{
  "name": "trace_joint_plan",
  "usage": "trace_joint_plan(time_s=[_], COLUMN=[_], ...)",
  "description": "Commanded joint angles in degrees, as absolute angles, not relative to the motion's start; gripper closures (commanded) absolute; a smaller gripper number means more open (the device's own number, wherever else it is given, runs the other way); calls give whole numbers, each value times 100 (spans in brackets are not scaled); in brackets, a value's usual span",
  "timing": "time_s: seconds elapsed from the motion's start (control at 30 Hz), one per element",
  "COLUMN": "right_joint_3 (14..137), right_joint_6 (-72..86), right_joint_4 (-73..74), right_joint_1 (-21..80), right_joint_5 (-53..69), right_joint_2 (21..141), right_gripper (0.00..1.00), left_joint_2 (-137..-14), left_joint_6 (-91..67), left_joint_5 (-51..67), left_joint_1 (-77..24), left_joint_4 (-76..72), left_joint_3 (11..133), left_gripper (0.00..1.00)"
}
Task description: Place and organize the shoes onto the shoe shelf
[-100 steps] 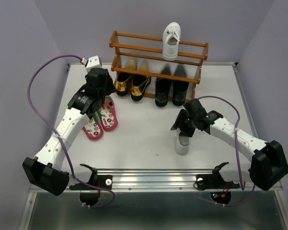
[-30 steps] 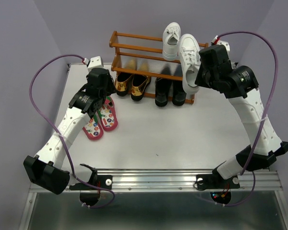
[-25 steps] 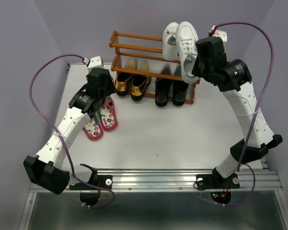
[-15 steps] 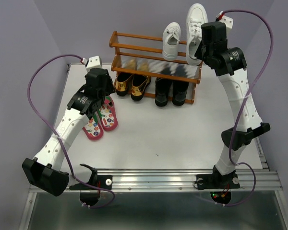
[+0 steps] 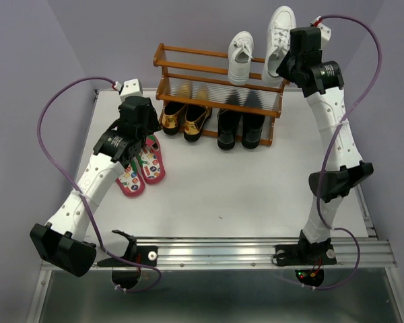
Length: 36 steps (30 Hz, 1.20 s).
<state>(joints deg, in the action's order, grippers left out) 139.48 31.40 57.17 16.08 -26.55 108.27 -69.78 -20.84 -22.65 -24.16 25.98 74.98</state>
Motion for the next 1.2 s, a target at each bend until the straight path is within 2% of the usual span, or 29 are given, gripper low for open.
trace_joint_plan(time_s=[0.0,0.37,0.87,1.0,1.07,1.1,1.17], right_joint_3=[14256,14177,14352,14379,14344,14344,14387], right_joint_6=[3445,3656,3683,3648,3630,3630,3612], right_joint_4=[4966,4983,4975,4931,4843,4825,4825], right_joint_1=[1485,1328,1222,1222,1222,1222,1222], right_joint_5=[-2163,-1565,-1442,-1371,-1336,-1327,-1318], right_joint_2=[10854,11100,11381,11382,11364,11364,11382], right_gripper=[99,99,99,76,71,65,64], left_joint_2=[-6776,-6794,-6724,-6732,-6741,-6741,-6767], left_joint_6=[-2039,-2092,-2092,-2083,-2092,-2100,-2109], left_joint_5=[-2347,-2285,-2355,-2391,-2382,-2382,-2364], left_joint_1=[-2399,-2399,-2399,-2399,-2399,-2399,-2399], left_joint_4=[2575,2540,2584,2593,2593,2593,2602], left_joint_3=[7453,7444,7409,7418,7400,7400,7418], left_gripper=[46,46,46,46,46,46,46])
